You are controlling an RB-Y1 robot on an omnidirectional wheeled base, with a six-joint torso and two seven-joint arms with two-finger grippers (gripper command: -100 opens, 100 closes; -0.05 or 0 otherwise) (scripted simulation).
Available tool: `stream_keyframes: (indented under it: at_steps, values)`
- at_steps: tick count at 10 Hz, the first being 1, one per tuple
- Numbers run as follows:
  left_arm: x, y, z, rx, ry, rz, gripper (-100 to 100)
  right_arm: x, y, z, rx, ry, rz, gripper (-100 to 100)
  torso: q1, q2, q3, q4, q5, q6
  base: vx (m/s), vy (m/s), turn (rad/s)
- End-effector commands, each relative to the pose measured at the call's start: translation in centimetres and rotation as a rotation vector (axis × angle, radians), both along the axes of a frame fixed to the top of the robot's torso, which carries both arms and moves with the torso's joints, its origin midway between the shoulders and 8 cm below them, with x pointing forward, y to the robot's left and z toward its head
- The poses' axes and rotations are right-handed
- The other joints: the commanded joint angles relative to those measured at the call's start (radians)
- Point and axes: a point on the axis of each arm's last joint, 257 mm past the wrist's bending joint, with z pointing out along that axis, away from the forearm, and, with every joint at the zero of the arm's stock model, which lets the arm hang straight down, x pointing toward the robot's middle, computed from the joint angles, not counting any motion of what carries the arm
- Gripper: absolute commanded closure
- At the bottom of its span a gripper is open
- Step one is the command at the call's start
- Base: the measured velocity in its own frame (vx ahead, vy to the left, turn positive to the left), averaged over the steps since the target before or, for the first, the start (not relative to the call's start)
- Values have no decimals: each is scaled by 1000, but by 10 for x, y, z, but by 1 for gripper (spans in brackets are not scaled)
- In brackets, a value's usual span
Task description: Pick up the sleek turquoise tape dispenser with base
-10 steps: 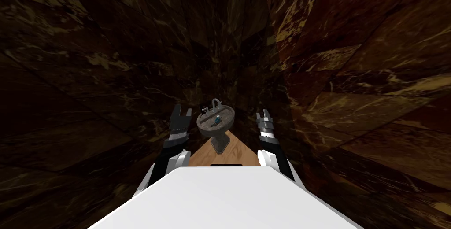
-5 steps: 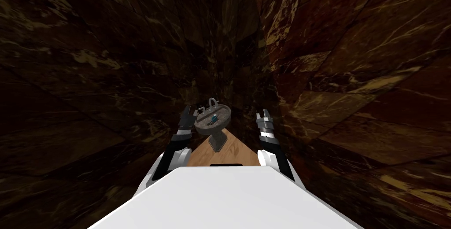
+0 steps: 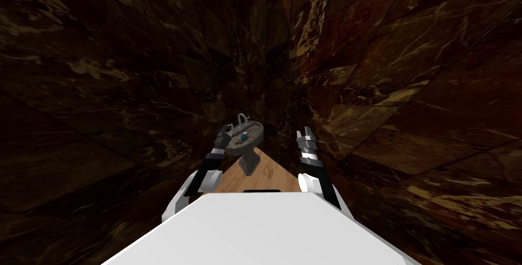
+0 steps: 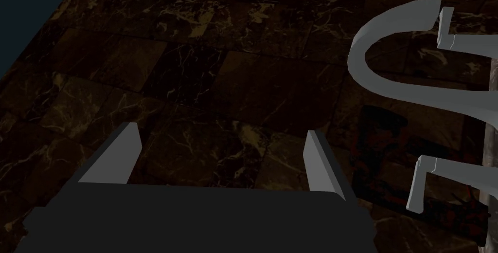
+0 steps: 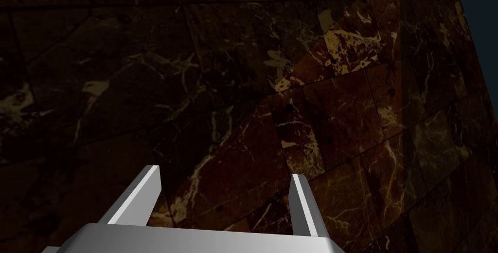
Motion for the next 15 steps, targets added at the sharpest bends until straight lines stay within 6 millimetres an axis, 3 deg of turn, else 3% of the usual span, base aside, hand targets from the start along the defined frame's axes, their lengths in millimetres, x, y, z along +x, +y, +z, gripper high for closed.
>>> stream_keyframes:
  at_steps: [1, 2, 3, 4, 5, 8, 12, 13, 15]
  values:
    - [15, 3, -15, -2, 58, -13, -100, 0, 0, 0, 0, 0, 0, 0, 0, 0, 0, 0, 0, 0, -28, -48, -102]
    - [16, 4, -18, -3, 71, -10, -100, 0, 0, 0, 0, 0, 0, 0, 0, 0, 0, 0, 0, 0, -24, -44, -44]
    - [28, 8, -35, -6, 126, -15, -100, 0, 0, 0, 0, 0, 0, 0, 0, 0, 0, 0, 0, 0, -25, -55, -86]
    - [29, 8, -37, -6, 135, -13, -100, 0, 0, 0, 0, 0, 0, 0, -1, 0, 0, 0, 0, 0, -17, -45, -55]
    - [41, 14, -55, -11, 193, -14, -100, 0, 0, 0, 0, 0, 0, 0, 0, 0, 0, 0, 0, 0, -18, -61, -88]
    - [54, 24, -79, -18, 274, -3, -100, 0, 0, 0, 0, 0, 0, 0, -1, 0, 0, 0, 0, 0, -16, -53, -68]
    - [75, 51, -124, -37, 422, 34, -100, 0, 0, 0, 0, 0, 0, 0, 0, -1, -1, 0, 0, 0, -9, -49, -80]
    - [84, 66, -137, -49, 465, 51, -100, 0, 0, 0, 0, 0, 0, 0, 0, -1, -1, 0, 0, 0, -10, -56, -103]
    - [84, 69, -147, -51, 498, 63, -100, 0, 0, 0, 0, 0, 0, 0, 0, -1, -1, 0, 0, 0, 1, -35, -26]
